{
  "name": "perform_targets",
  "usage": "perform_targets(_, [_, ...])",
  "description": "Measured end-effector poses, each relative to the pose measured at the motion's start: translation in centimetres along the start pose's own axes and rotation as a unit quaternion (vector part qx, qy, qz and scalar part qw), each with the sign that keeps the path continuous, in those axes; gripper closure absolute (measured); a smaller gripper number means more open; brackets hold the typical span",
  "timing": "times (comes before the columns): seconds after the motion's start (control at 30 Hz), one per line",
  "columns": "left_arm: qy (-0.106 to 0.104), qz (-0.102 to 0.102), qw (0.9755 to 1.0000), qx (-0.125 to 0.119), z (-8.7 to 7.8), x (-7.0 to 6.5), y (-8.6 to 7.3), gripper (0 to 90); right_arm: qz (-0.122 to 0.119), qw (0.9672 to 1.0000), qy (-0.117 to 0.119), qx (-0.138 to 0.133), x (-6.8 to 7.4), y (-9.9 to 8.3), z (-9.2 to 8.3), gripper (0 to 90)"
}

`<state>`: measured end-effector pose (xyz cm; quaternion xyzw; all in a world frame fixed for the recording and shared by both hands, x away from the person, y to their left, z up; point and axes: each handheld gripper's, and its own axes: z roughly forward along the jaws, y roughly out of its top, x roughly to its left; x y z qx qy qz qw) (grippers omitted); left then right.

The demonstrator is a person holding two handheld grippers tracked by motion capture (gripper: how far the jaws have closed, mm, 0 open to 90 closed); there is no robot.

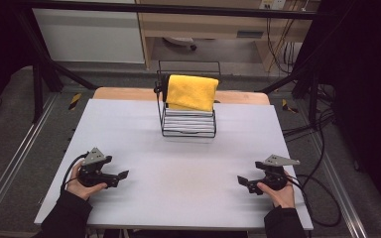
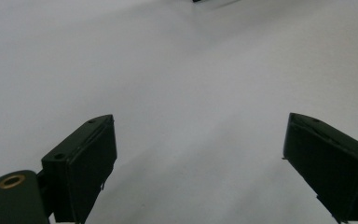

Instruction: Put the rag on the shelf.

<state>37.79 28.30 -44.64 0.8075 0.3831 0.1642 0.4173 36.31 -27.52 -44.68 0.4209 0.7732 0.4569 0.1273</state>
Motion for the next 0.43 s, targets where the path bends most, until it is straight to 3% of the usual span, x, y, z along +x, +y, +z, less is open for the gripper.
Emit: perform_targets(0.43, [0.0, -0.007, 1.0, 0.005, -0.01, 0.4, -0.84, 9.1, -0.01, 0.9998, -0.002, 0.014, -0.17, -0.66, 0.03, 0.7])
